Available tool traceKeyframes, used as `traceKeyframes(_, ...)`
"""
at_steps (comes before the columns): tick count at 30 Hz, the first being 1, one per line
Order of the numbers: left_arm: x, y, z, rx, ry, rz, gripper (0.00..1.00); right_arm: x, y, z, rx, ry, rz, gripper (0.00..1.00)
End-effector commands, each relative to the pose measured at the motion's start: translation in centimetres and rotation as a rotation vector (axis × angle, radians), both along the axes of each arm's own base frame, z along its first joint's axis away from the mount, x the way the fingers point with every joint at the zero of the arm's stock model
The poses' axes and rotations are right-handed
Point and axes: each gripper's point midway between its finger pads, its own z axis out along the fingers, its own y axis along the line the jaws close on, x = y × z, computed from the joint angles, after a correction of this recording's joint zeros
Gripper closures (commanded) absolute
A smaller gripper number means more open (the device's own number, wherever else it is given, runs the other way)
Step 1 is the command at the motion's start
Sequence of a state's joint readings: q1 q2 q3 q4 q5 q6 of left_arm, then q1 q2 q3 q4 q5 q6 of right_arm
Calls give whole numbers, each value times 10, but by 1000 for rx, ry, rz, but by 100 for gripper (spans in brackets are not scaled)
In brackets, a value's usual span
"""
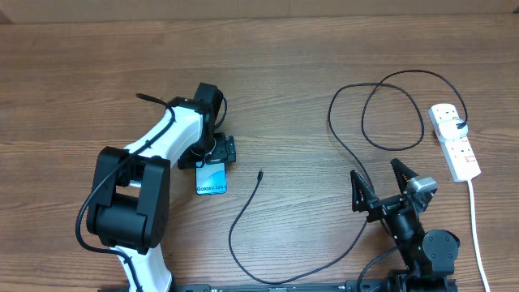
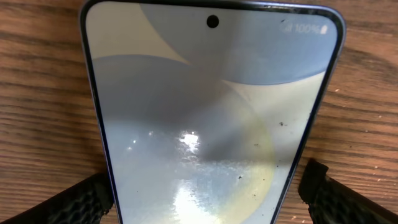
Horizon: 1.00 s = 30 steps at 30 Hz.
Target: Plug charger to phone and switch on socket
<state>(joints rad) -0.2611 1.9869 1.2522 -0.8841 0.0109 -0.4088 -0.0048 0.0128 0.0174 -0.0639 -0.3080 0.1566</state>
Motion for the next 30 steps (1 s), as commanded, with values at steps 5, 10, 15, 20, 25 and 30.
traceKeyframes(5,-64,41,-61,180,243,-81,5,0,1,-1,0,-6,6,0)
traceKeyframes(10,-64,41,-61,179,243,-81,0,0,1,-1,0,-6,6,0)
traceKeyframes(15,-66,36,-62,152,250,-77,0,0,1,-1,0,-6,6,0)
traceKeyframes(20,-67,34,-62,138,254,-81,0,0,1,-1,0,-6,6,0)
traceKeyframes(25,-67,32,-62,123,257,-77,5,0,1,-1,0,-6,6,0)
traceKeyframes(30,-68,31,-62,117,259,-76,12,0,1,-1,0,-6,6,0)
